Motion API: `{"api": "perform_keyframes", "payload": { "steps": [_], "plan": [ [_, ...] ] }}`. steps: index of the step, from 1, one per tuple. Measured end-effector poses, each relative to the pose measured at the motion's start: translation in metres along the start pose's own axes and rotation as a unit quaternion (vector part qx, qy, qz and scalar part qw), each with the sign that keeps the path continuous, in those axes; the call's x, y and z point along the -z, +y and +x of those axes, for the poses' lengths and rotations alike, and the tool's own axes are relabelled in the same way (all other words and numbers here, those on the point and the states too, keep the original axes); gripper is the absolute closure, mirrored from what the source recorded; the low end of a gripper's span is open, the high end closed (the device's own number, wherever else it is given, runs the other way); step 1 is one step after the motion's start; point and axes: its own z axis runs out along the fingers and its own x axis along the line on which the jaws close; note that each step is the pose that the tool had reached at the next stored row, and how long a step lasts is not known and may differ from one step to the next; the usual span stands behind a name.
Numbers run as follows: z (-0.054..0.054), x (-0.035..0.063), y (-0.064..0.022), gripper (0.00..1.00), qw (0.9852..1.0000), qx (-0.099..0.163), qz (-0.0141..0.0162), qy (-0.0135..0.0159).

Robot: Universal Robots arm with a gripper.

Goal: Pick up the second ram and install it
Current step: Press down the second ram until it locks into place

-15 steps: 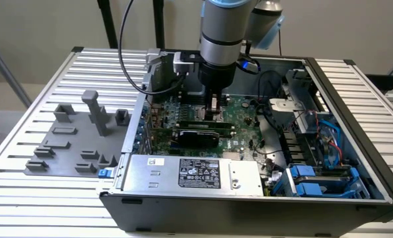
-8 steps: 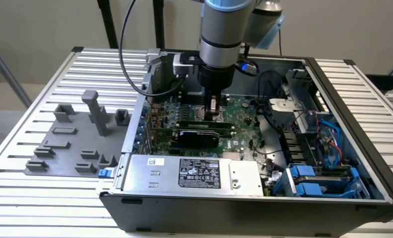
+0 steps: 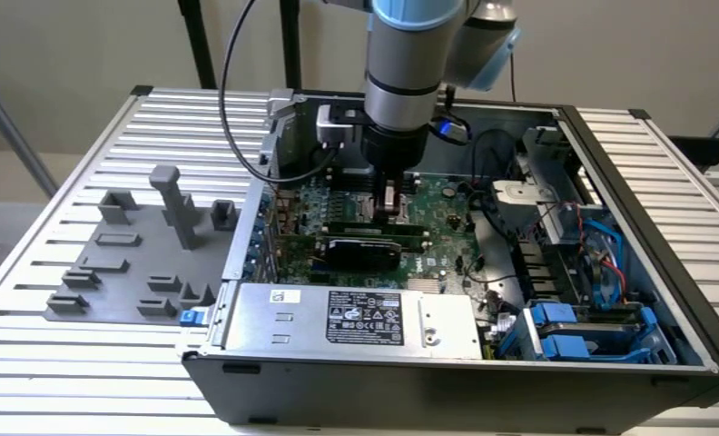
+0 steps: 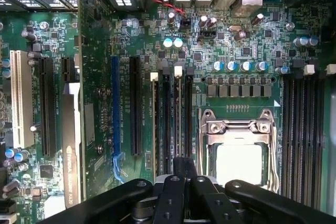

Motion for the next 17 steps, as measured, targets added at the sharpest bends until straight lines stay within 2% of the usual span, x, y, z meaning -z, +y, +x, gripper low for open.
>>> {"api": "perform_keyframes", "payload": {
  "steps": [4,7,9,12,17],
  "plan": [
    [0.000,-0.0056,0.0000,1.00,1.0000,0.000,-0.0002,0.0002],
    [0.000,-0.0054,0.0001,1.00,1.0000,0.000,-0.0001,0.0003],
    [0.000,-0.0007,0.0000,1.00,1.0000,0.000,-0.0001,-0.0014],
    [0.000,0.0130,0.0001,1.00,1.0000,0.000,-0.0012,-0.0004],
    [0.000,0.0137,0.0001,1.00,1.0000,0.000,-0.0012,-0.0005]
  ]
}}
